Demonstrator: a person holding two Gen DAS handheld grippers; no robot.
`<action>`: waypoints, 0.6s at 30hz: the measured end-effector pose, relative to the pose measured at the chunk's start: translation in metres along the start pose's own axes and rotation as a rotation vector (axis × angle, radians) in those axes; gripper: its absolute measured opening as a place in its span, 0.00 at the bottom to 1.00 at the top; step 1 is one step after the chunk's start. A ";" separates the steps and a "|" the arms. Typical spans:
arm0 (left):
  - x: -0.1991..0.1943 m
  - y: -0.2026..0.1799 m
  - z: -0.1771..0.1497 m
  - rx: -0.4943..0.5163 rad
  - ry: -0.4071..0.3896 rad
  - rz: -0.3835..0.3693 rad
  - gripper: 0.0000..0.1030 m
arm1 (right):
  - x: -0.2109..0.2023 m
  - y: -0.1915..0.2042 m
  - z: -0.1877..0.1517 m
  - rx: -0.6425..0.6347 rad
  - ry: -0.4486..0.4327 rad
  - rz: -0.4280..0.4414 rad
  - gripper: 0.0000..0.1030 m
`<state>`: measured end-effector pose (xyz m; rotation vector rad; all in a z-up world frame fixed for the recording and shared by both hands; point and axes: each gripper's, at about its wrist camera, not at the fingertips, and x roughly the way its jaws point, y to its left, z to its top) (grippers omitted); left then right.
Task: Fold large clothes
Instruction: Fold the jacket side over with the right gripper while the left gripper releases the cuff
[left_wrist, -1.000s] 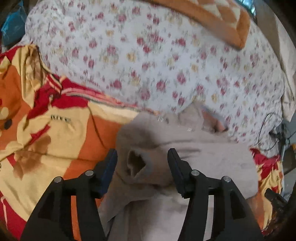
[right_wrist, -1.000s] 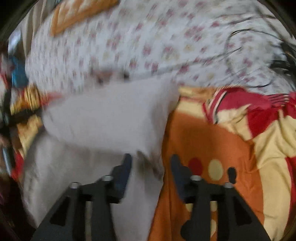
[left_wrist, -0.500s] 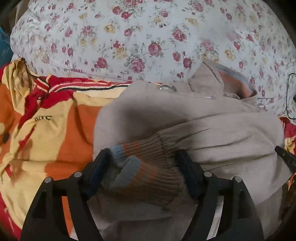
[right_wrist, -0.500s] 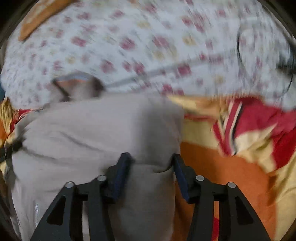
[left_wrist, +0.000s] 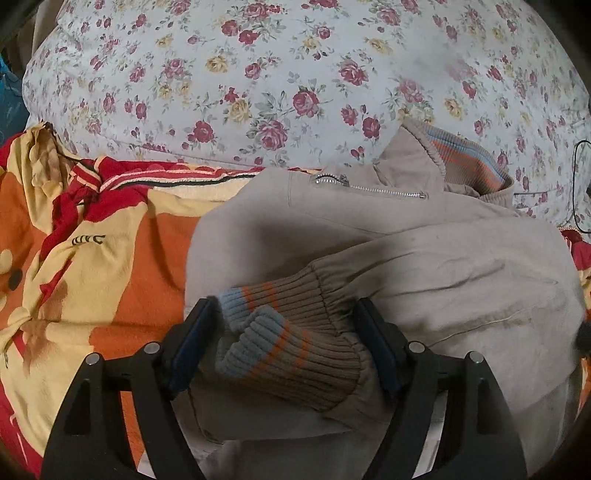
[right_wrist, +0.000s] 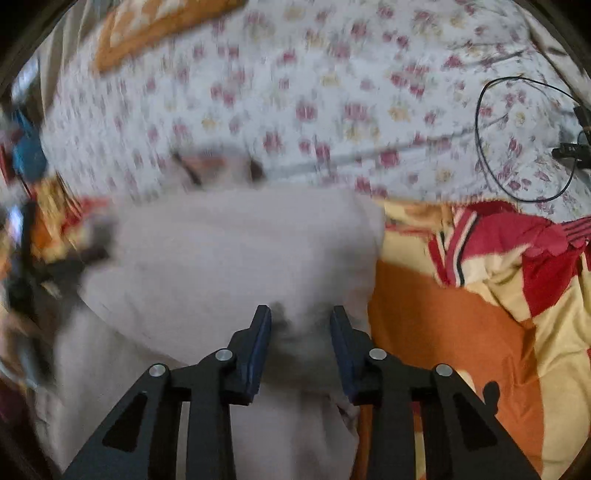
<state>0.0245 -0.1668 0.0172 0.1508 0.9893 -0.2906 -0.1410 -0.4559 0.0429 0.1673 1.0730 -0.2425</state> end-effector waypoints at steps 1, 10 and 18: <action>-0.001 0.000 0.000 0.001 0.000 -0.003 0.76 | 0.010 -0.003 -0.004 0.013 0.038 -0.011 0.31; 0.003 0.001 -0.001 -0.004 0.009 0.002 0.80 | -0.034 -0.002 0.003 0.068 -0.087 0.030 0.38; -0.004 0.002 -0.003 -0.004 0.010 -0.001 0.80 | 0.025 -0.002 0.027 0.111 0.004 -0.039 0.40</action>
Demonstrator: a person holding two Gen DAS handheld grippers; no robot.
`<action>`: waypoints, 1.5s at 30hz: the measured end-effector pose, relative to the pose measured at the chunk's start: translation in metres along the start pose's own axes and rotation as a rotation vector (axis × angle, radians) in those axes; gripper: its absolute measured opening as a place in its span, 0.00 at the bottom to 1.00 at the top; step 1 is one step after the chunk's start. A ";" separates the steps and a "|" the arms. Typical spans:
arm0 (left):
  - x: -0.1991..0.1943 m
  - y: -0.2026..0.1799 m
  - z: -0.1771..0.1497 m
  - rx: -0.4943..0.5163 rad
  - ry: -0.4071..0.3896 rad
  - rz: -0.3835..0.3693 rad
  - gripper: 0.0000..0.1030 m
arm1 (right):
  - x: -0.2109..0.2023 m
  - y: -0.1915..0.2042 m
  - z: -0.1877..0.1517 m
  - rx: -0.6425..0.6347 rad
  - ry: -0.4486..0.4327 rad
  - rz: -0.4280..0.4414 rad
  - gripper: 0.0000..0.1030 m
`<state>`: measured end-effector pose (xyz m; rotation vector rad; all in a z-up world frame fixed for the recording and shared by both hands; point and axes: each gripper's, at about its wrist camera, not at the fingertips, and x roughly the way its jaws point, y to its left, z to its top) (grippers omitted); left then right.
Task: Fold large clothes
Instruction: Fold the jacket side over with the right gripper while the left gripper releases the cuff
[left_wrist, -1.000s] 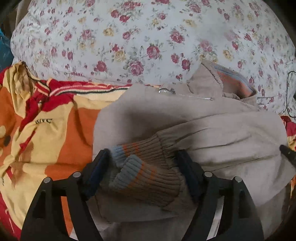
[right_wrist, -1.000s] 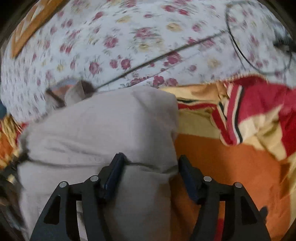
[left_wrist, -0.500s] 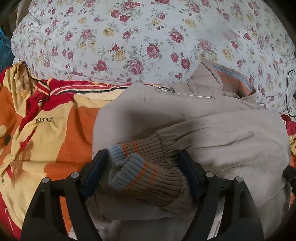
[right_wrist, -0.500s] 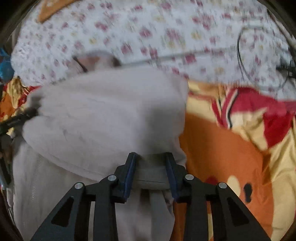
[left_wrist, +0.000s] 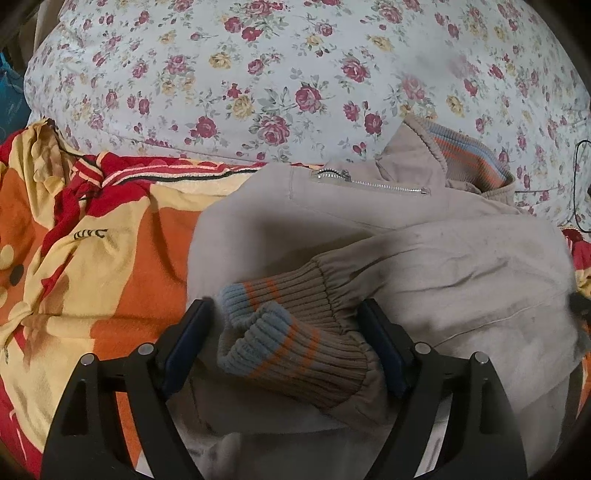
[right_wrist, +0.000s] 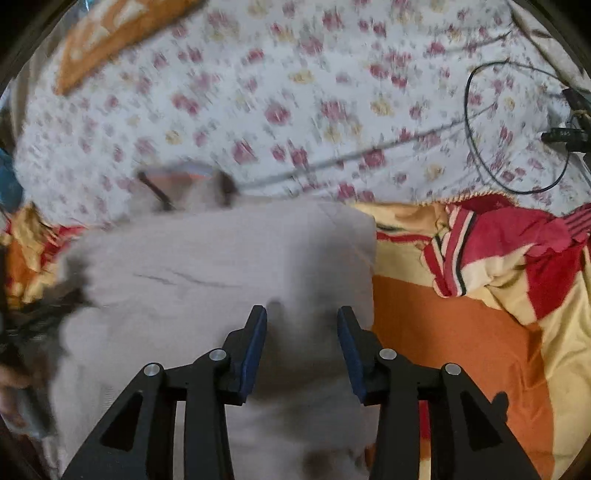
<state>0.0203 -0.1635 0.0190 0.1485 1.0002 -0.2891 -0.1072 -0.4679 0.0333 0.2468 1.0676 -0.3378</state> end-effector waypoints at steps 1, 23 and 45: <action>-0.003 0.001 -0.001 0.000 0.000 -0.005 0.80 | 0.010 -0.003 -0.001 0.007 0.026 0.002 0.41; -0.126 0.038 -0.087 0.038 -0.036 -0.041 0.80 | -0.072 -0.014 -0.067 0.002 0.041 0.062 0.65; -0.164 0.102 -0.196 0.043 0.105 -0.145 0.80 | -0.143 -0.010 -0.211 -0.065 0.221 0.226 0.72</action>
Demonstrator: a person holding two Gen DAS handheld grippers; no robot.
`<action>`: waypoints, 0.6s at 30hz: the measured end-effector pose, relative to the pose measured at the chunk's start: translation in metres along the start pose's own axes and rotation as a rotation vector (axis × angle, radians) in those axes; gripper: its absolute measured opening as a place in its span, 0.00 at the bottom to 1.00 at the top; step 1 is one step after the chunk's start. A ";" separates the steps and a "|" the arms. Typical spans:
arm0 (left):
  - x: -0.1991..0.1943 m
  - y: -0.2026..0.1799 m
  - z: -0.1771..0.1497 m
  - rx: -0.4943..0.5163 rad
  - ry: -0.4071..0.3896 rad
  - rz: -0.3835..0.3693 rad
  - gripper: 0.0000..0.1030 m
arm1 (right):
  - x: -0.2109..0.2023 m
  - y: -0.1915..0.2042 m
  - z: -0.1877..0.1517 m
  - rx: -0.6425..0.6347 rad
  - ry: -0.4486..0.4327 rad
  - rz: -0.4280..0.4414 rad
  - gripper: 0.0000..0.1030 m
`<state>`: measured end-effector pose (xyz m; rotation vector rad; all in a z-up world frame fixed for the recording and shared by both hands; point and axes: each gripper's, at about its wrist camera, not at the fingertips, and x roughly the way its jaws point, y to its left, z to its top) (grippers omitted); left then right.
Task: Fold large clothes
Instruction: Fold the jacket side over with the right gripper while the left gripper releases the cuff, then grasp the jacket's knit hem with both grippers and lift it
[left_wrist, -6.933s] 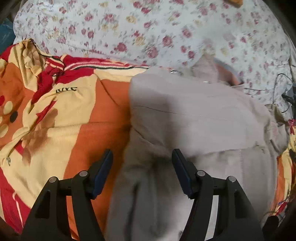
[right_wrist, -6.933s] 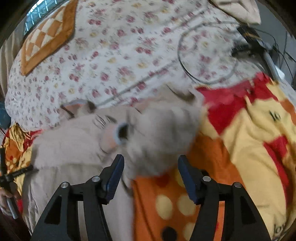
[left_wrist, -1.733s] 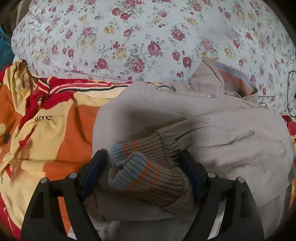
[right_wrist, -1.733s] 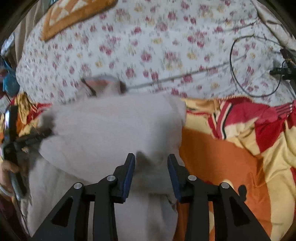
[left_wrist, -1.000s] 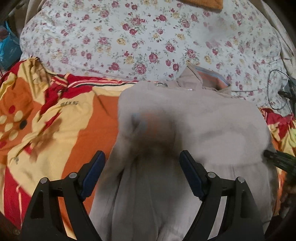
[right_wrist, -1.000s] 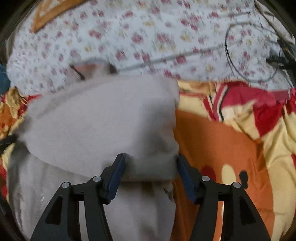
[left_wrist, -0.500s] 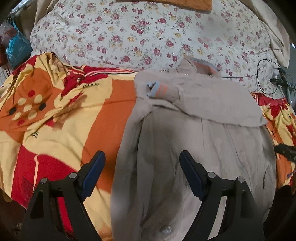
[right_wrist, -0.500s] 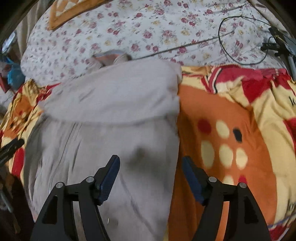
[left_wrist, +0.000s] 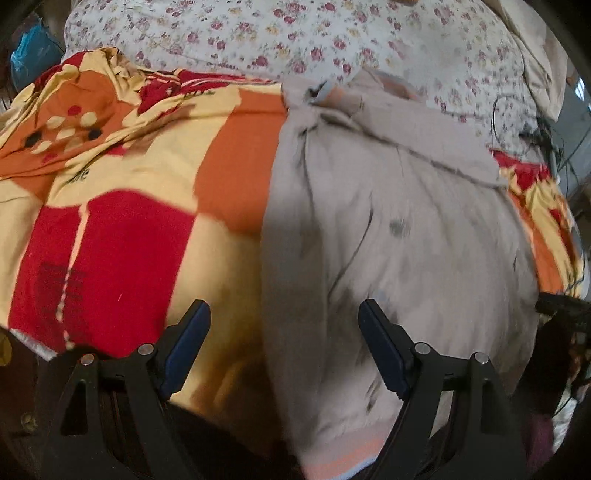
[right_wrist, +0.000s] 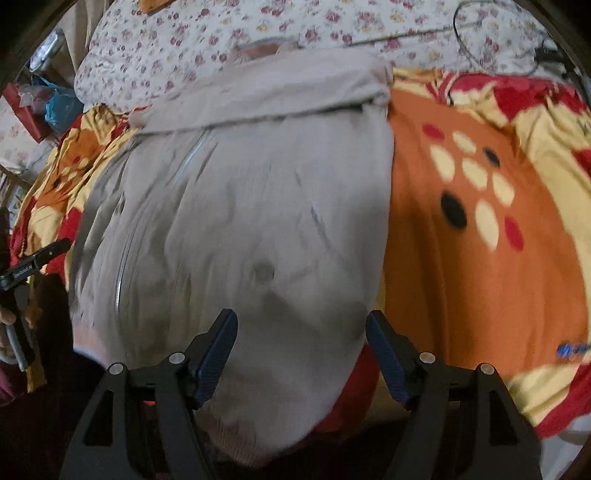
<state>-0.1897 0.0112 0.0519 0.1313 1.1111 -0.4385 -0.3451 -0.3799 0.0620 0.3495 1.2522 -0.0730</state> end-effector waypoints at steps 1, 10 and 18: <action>-0.002 -0.001 -0.006 0.023 0.001 0.009 0.80 | 0.000 -0.003 -0.007 0.011 0.012 0.008 0.73; 0.005 -0.019 -0.034 0.124 0.110 -0.038 0.80 | 0.021 0.000 -0.048 0.029 0.161 0.153 0.75; 0.017 -0.024 -0.054 0.181 0.244 -0.029 0.80 | 0.042 0.017 -0.056 -0.015 0.222 0.208 0.75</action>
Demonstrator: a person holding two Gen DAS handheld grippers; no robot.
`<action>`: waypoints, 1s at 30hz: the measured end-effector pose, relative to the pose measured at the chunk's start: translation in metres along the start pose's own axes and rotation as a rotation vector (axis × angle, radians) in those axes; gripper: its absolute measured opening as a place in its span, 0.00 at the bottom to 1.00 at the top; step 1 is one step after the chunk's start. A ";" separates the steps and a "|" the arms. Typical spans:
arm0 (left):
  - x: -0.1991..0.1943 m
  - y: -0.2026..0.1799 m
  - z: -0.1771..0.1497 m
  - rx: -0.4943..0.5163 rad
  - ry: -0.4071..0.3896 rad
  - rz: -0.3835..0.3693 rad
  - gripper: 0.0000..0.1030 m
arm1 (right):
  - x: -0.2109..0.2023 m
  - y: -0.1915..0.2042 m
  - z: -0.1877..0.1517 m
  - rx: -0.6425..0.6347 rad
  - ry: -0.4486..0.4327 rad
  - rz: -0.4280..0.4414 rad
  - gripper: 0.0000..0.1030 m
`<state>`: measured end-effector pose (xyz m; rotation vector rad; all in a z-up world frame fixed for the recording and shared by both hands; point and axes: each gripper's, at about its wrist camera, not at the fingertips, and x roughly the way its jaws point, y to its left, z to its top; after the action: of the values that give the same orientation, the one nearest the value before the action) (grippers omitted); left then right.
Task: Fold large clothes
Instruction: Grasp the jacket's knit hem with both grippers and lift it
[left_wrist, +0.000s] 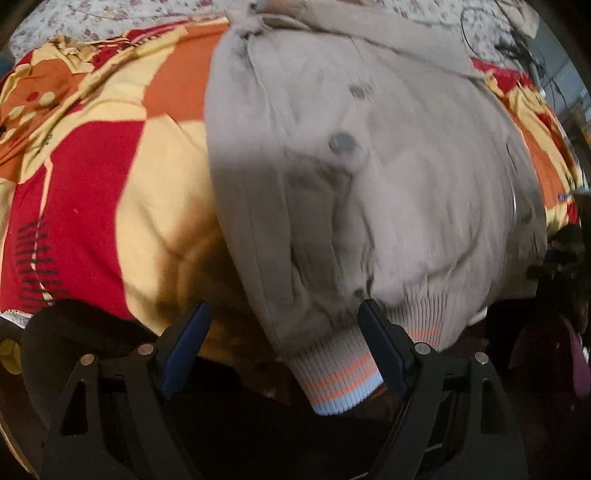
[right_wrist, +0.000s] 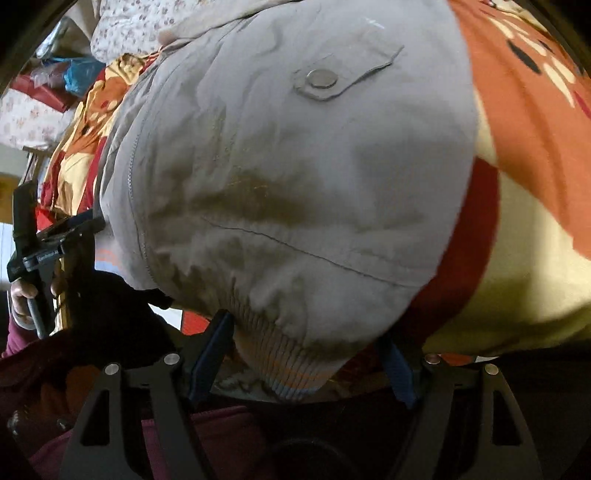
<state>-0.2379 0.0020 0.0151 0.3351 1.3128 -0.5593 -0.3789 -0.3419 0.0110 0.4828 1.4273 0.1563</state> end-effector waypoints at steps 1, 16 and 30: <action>0.002 -0.001 -0.002 0.005 0.011 -0.009 0.80 | -0.001 -0.001 0.002 0.003 -0.005 0.010 0.76; -0.016 0.001 -0.005 -0.035 -0.001 -0.219 0.13 | -0.037 0.030 0.000 -0.082 -0.110 0.104 0.11; -0.120 0.039 0.104 -0.158 -0.473 -0.243 0.10 | -0.137 0.039 0.086 -0.026 -0.573 0.294 0.11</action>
<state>-0.1496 0.0019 0.1529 -0.0898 0.9333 -0.6856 -0.3085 -0.3792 0.1571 0.6538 0.7895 0.2489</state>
